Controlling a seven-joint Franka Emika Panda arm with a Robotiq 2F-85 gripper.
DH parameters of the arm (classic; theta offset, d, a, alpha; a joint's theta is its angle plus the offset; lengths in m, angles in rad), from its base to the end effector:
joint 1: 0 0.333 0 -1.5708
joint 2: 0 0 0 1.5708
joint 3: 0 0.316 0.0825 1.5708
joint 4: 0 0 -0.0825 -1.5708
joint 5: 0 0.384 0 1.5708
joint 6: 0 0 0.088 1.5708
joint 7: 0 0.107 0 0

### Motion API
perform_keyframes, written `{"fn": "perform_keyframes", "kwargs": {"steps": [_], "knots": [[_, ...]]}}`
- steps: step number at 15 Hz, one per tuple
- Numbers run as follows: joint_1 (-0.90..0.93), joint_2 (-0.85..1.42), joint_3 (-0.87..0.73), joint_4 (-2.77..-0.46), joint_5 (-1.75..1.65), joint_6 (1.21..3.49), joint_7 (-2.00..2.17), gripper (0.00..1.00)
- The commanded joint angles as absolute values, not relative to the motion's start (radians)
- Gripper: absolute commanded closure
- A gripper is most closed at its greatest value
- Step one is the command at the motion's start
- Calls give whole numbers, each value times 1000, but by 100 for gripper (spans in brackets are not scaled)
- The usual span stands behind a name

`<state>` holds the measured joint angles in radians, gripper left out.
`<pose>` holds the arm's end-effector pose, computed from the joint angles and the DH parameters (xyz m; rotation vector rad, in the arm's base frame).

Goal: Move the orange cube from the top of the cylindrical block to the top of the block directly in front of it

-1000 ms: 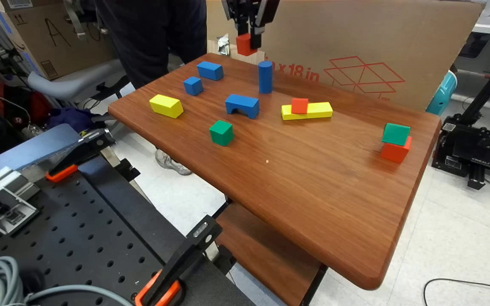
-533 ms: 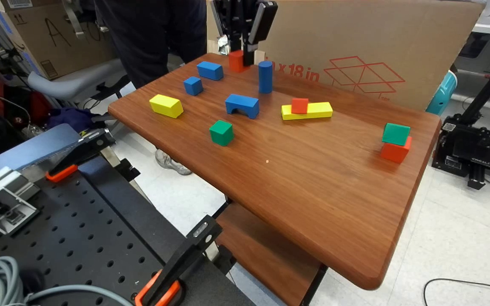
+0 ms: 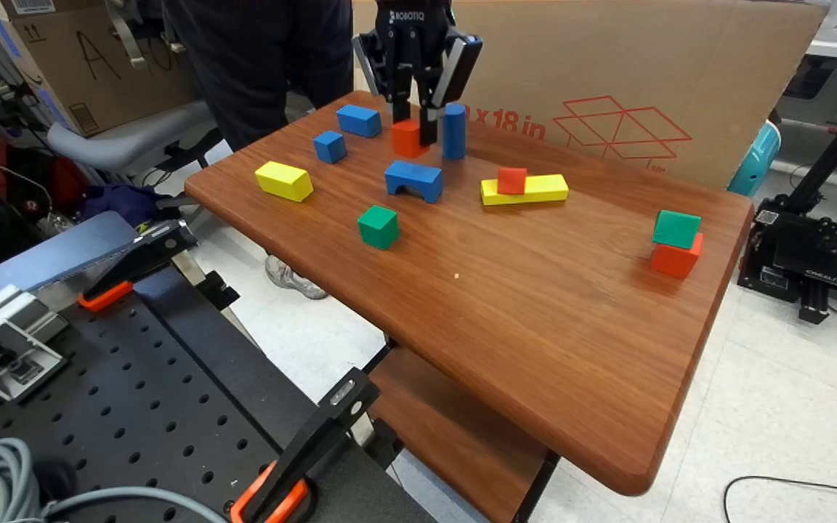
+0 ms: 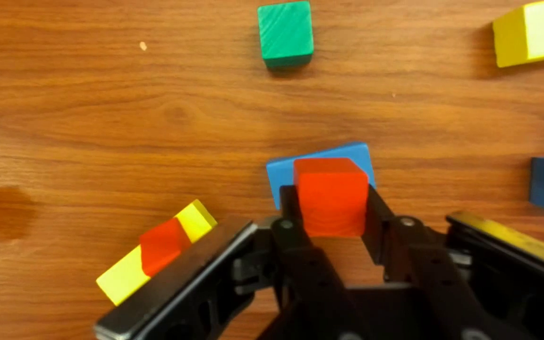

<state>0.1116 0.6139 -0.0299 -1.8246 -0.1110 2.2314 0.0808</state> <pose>0.6231 0.0484 0.1817 3.0099 0.1232 -0.3002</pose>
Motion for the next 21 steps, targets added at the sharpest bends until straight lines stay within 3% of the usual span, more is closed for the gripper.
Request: {"fn": "perform_keyframes", "kwargs": {"steps": [1, 21], "knots": [[105, 599, -30, -1853, -174, 2245, 23, 92], [87, 641, 4, -1846, -165, 2304, -68, 92]]}}
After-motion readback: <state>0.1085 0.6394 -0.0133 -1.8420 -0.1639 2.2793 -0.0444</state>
